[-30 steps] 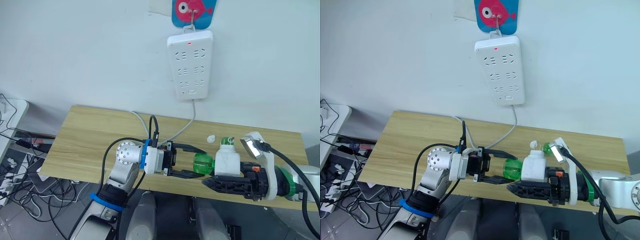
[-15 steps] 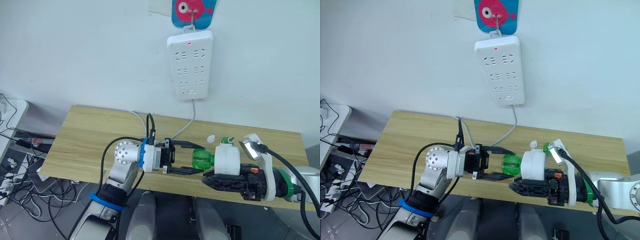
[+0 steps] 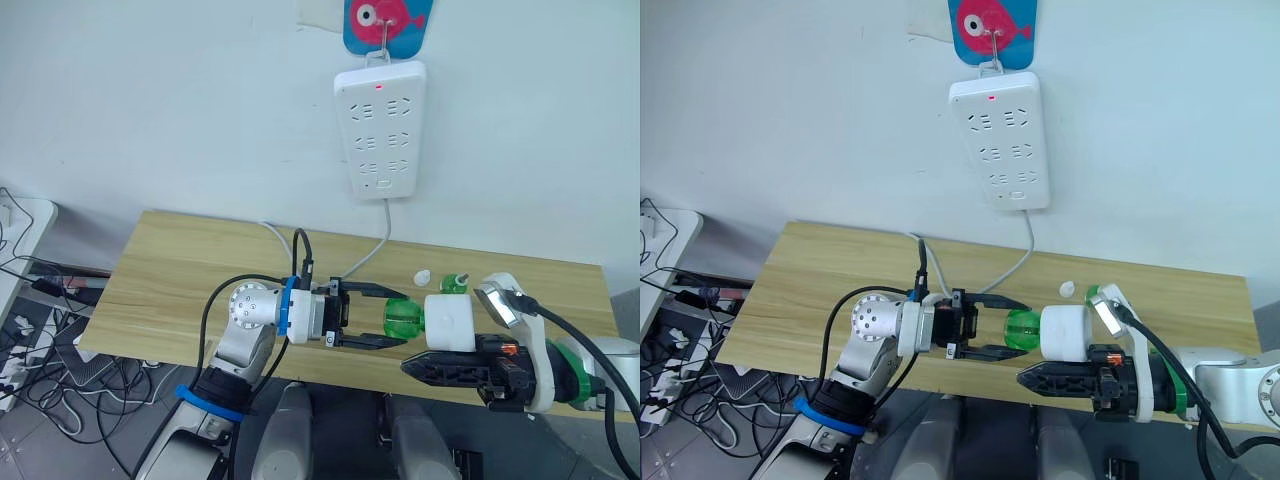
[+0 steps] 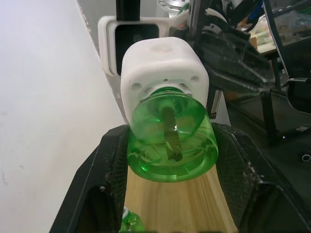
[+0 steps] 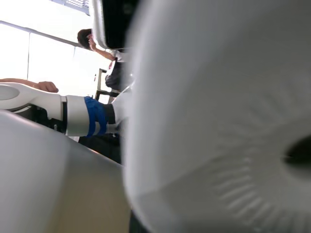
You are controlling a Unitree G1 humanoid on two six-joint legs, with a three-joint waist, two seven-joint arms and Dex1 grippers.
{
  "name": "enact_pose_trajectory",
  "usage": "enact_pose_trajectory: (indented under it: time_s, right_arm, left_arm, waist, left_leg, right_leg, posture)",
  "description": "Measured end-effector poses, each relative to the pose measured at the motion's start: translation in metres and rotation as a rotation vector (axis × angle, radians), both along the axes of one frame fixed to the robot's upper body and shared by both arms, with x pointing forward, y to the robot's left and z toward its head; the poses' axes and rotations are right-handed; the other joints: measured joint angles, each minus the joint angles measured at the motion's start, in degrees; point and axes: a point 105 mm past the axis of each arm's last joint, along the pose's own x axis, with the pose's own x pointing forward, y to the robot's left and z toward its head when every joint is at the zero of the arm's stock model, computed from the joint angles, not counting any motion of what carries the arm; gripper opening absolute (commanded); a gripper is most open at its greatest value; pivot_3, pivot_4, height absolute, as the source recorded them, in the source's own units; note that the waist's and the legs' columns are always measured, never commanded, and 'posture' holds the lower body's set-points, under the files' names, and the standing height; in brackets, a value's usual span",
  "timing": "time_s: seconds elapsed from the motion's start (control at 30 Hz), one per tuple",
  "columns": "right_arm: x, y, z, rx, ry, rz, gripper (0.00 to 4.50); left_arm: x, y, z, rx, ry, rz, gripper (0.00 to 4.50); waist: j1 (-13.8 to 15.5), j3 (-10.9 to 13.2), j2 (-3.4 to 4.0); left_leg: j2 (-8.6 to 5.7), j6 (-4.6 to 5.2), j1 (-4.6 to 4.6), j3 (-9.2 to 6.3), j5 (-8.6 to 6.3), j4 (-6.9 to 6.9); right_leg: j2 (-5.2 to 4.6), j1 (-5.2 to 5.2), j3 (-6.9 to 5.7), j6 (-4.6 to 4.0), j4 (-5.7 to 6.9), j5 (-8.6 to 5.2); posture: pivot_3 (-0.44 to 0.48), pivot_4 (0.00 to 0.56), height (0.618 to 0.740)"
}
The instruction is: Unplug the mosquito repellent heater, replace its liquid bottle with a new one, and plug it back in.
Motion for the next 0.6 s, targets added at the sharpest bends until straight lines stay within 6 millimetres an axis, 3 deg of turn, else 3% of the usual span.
enact_pose_trajectory:
  time_s: [0.6]
  right_arm:
    - [-0.015, 0.005, 0.008, 0.036, -0.039, 0.011, 0.03]
  left_arm:
    - [0.011, -0.006, -0.004, 0.01, 0.113, 0.077, 2.23]
  waist:
    - [0.0, -0.01, -0.01]
  left_leg:
    - [0.01, 0.0, 0.01, -0.01, 0.0, 0.01]
  right_leg:
    - [-0.01, 0.01, -0.01, 0.0, 0.01, 0.01]
  posture:
    - [0.187, 0.319, 0.74]
